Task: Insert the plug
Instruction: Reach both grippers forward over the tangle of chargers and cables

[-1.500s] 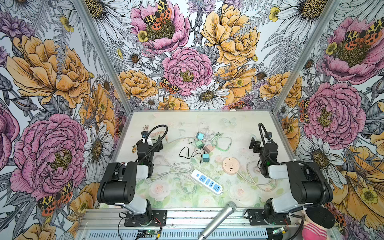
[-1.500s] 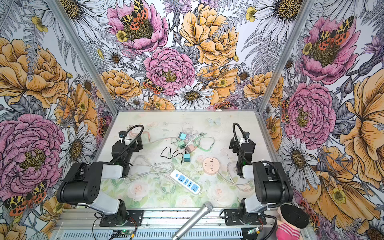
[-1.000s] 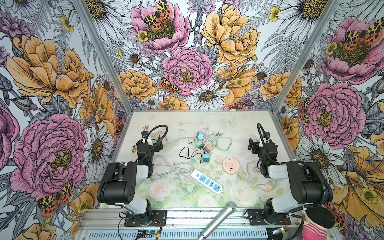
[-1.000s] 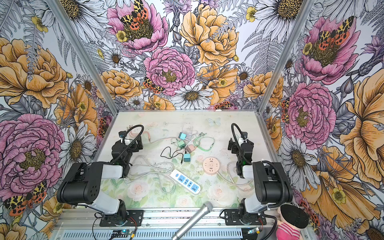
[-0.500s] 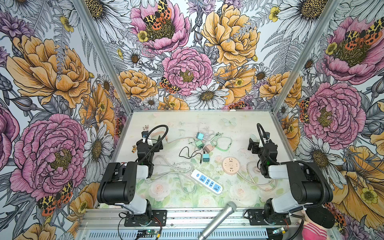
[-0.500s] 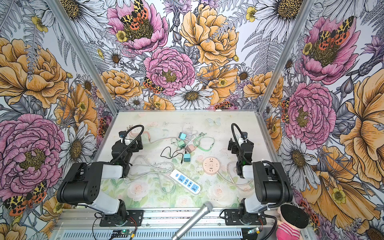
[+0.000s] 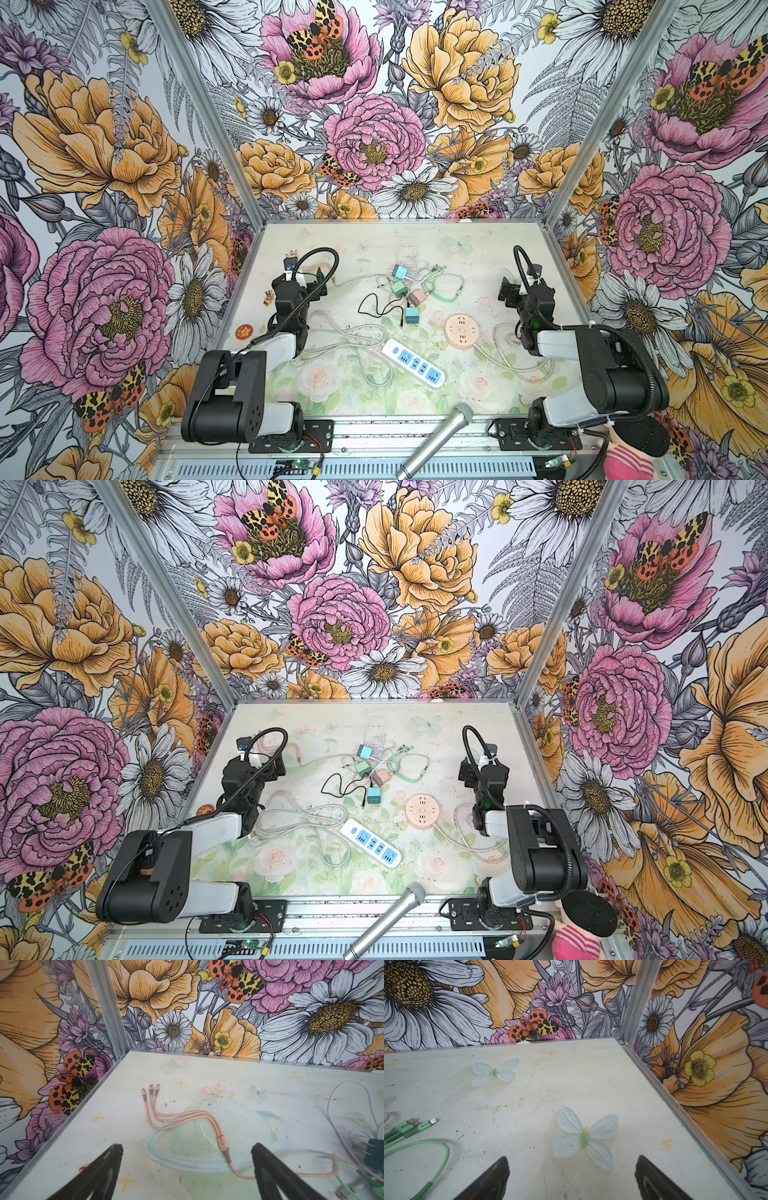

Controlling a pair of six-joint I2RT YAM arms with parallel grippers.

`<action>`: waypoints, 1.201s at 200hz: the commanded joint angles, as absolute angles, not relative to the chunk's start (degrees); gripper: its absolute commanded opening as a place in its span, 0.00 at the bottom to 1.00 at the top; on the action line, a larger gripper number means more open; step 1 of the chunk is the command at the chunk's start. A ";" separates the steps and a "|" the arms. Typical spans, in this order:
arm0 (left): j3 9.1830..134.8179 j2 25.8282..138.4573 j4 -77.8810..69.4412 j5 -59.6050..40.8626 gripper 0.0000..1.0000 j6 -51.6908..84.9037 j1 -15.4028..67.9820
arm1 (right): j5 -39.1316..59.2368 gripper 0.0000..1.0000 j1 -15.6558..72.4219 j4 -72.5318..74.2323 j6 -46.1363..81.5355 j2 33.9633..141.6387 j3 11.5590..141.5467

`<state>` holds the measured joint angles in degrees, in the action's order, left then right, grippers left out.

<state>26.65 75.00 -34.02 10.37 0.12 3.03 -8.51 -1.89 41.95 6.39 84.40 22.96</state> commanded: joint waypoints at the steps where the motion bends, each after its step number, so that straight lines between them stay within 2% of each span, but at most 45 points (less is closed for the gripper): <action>1: 33.27 68.77 -16.99 15.41 0.98 3.22 4.35 | -11.64 0.93 -1.43 31.38 7.29 79.37 29.27; 42: 41.19 64.00 0.61 20.00 0.94 7.46 9.93 | -10.79 0.91 -0.68 17.04 9.91 74.67 37.95; 102: 53.82 68.22 18.81 23.76 0.80 8.48 21.18 | -1.11 0.82 4.52 0.22 12.63 77.46 51.39; 180: 60.30 73.65 21.21 22.86 0.77 11.99 26.08 | 2.52 0.75 16.17 -4.83 13.30 80.28 55.51; 240: 62.75 76.64 22.02 22.11 0.77 13.05 28.04 | 6.88 0.60 20.62 -7.91 12.96 84.20 55.67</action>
<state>60.77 76.36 21.26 22.26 11.70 27.86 4.05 19.09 -6.00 12.80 82.39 54.61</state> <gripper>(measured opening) 0.771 0.626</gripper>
